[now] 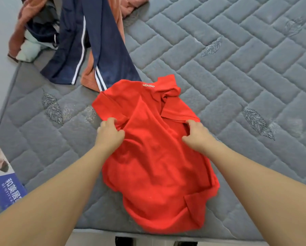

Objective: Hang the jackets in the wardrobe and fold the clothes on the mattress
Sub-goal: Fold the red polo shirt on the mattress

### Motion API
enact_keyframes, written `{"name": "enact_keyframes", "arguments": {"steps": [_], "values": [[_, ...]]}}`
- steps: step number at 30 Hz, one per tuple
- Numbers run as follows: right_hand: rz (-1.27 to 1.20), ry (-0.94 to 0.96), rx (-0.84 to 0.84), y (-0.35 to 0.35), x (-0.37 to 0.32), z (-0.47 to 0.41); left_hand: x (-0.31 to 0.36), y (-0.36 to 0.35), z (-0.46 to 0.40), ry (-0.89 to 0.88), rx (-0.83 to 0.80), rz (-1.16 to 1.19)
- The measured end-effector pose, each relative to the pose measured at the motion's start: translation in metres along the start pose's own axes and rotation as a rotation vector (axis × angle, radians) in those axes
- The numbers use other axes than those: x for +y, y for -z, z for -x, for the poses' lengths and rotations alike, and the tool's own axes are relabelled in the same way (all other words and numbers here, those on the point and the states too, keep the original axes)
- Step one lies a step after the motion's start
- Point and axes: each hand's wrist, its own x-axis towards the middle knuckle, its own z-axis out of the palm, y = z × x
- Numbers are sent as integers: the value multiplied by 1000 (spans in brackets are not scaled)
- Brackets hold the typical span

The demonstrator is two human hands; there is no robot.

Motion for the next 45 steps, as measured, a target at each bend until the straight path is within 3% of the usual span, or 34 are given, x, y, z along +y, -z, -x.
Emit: {"name": "enact_keyframes", "arguments": {"steps": [2,5,8,11,13,16,19,22,25,28,31,35,40,45], "values": [[55,-7,156,-3,-19,-27,-2,-1,-29,165,107,181],[177,-74,185,-12,-38,-58,6,-8,-63,389,86,444],[325,-36,301,-15,-46,-81,13,-11,-80,377,3,529],[161,-44,311,-4,-51,-90,6,-11,-78,327,26,499],[-66,-151,298,11,-45,-93,-6,-2,-77,397,48,652],[-66,-362,399,36,-28,-91,-18,14,-74,576,-175,929],[219,-295,407,48,-26,-87,-23,13,-71,493,-370,737],[330,183,423,50,-73,-98,-35,11,-66,450,-270,769],[334,517,229,22,-157,-107,-64,10,-55,508,-243,900],[102,418,-143,-28,-234,-104,-87,2,-29,427,-541,854],[105,334,-314,-73,-274,-101,-96,-11,-19,304,-543,774],[51,311,-177,-94,-279,-100,-99,-17,-20,189,-488,527],[-390,187,-86,-58,-245,-98,-97,-7,-6,238,-703,191],[-736,71,29,19,-157,-87,-18,-8,28,229,-754,365]]}}
